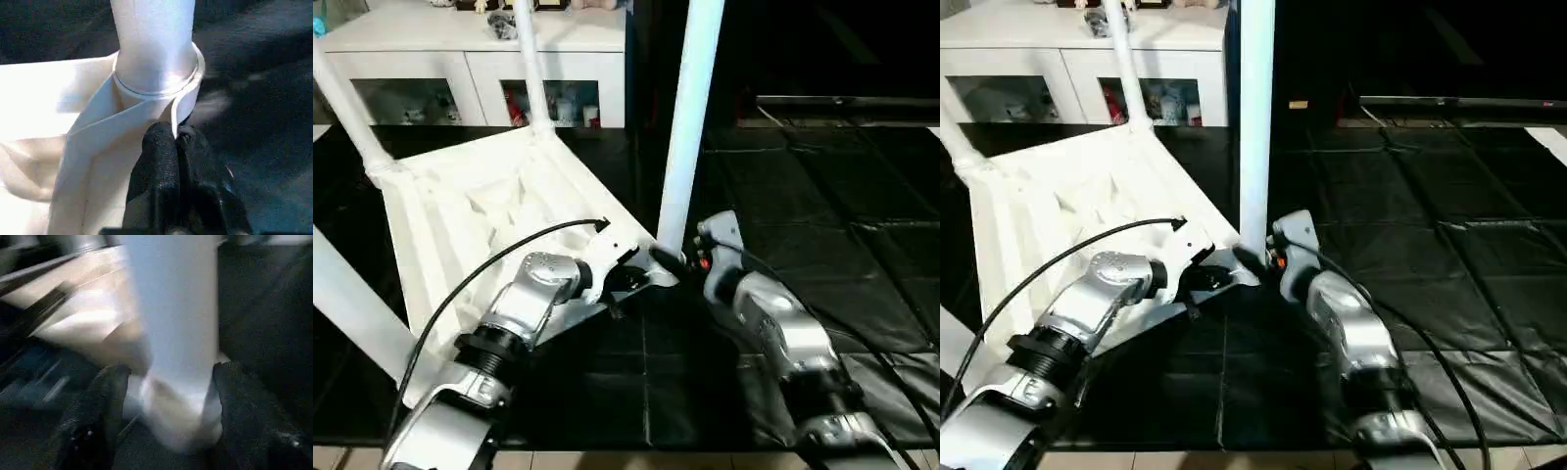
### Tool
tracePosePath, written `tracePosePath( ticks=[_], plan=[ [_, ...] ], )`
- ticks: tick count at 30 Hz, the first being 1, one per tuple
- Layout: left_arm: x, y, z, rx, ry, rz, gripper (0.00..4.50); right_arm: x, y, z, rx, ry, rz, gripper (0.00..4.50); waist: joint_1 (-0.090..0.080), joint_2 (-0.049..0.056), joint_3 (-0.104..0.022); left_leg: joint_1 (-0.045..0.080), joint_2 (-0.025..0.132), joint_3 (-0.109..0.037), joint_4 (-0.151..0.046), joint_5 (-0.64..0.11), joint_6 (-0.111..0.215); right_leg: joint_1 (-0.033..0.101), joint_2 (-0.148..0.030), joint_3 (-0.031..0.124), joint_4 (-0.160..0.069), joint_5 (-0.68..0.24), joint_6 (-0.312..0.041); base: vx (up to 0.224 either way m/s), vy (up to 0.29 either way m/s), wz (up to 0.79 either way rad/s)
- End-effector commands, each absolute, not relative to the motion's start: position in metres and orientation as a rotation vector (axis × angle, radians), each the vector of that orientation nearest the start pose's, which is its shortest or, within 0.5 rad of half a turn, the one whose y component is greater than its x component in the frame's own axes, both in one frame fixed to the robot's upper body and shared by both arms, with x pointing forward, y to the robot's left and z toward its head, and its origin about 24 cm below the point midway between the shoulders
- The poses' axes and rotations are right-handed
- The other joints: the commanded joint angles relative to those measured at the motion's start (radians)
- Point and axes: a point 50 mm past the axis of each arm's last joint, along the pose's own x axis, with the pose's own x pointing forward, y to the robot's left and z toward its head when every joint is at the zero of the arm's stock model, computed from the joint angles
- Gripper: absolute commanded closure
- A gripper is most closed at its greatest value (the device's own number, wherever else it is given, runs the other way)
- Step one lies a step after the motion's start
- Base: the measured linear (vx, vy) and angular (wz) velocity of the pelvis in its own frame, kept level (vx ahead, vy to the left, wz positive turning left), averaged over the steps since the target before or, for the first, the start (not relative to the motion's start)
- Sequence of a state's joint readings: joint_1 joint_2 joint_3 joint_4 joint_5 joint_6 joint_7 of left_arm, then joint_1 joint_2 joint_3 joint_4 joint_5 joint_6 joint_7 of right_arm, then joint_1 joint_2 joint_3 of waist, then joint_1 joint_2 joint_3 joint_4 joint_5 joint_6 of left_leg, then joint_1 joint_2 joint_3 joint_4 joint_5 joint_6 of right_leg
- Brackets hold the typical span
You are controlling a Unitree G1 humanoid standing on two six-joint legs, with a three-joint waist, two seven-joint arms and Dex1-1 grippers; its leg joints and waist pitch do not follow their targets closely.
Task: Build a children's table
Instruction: Rotate leg to tighten
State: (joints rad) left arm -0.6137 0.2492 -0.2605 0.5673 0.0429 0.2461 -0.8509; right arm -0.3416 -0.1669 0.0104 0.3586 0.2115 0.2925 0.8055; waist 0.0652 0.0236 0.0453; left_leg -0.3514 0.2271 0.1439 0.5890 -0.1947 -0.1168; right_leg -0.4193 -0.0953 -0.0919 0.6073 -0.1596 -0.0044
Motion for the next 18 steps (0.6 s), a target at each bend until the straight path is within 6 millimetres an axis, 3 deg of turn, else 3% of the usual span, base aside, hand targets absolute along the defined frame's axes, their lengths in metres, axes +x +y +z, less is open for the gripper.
tracePosePath(
  ticks=[1, 4, 6, 8, 10, 12, 14, 17, 18],
  plan=[
    [0.338, 0.105, 0.072, 0.330, 0.292, -1.010, 4.50, 0.293, -0.126, 0.047, 0.166, 0.251, 0.969, 1.04, 0.010, -0.009, -0.065, -0.017, -0.013, 0.020, -0.073, -0.197, 0.053, 0.074, -0.031, 0.035, -0.080, -0.276, -0.166, 0.000, 0.000, 0.00],
    [0.335, 0.109, 0.074, 0.316, 0.273, -1.023, 4.50, 0.287, -0.138, 0.053, 0.156, 0.246, 1.034, 0.79, 0.014, -0.011, -0.067, -0.014, -0.009, 0.022, -0.069, -0.167, 0.067, 0.073, -0.034, 0.037, -0.074, -0.224, -0.194, 0.000, 0.000, 0.00],
    [0.328, 0.110, 0.078, 0.279, 0.227, -1.059, 4.07, 0.280, -0.149, 0.061, 0.158, 0.244, 1.109, 0.71, 0.018, -0.014, -0.068, -0.015, -0.009, 0.022, -0.067, -0.148, 0.073, 0.077, -0.034, 0.037, -0.070, -0.202, -0.205, 0.000, 0.000, 0.00],
    [0.323, 0.110, 0.080, 0.254, 0.205, -1.083, 3.94, 0.276, -0.152, 0.065, 0.165, 0.237, 1.146, 0.42, 0.026, -0.013, -0.069, -0.016, -0.005, 0.025, -0.064, -0.113, 0.090, 0.073, -0.036, 0.040, -0.065, -0.145, -0.233, 0.000, 0.000, 0.00],
    [0.315, 0.113, 0.084, 0.198, 0.168, -1.076, 3.74, 0.273, -0.150, 0.074, 0.200, 0.205, 1.191, 0.27, 0.031, -0.016, -0.068, -0.014, -0.004, 0.027, -0.065, -0.128, 0.090, 0.071, -0.035, 0.039, -0.064, -0.156, -0.237, 0.000, 0.000, 0.00],
    [0.311, 0.115, 0.084, 0.184, 0.164, -1.067, 3.56, 0.272, -0.148, 0.077, 0.215, 0.185, 1.204, 0.07, 0.033, -0.017, -0.064, -0.014, -0.004, 0.027, -0.068, -0.150, 0.083, 0.070, -0.037, 0.038, -0.070, -0.210, -0.221, 0.000, 0.000, 0.00],
    [0.304, 0.118, 0.082, 0.169, 0.178, -1.057, 3.51, 0.273, -0.142, 0.083, 0.258, 0.155, 1.219, 0.00, 0.031, -0.021, -0.058, -0.013, -0.005, 0.027, -0.073, -0.181, 0.068, 0.067, -0.037, 0.038, -0.080, -0.307, -0.182, 0.000, 0.000, 0.00],
    [0.290, 0.124, 0.082, 0.101, 0.177, -1.028, 3.18, 0.277, -0.132, 0.092, 0.332, 0.098, 1.232, 0.00, 0.028, -0.017, -0.056, -0.012, -0.002, 0.024, -0.078, -0.205, 0.046, 0.063, -0.038, 0.039, -0.082, -0.362, -0.161, 0.000, 0.000, 0.00],
    [0.285, 0.125, 0.083, 0.072, 0.173, -1.014, 3.18, 0.278, -0.128, 0.096, 0.357, 0.079, 1.229, 0.00, 0.028, -0.022, -0.055, -0.012, -0.003, 0.024, -0.079, -0.212, 0.045, 0.061, -0.038, 0.038, -0.087, -0.377, -0.156, 0.000, 0.000, 0.00]
  ],
)
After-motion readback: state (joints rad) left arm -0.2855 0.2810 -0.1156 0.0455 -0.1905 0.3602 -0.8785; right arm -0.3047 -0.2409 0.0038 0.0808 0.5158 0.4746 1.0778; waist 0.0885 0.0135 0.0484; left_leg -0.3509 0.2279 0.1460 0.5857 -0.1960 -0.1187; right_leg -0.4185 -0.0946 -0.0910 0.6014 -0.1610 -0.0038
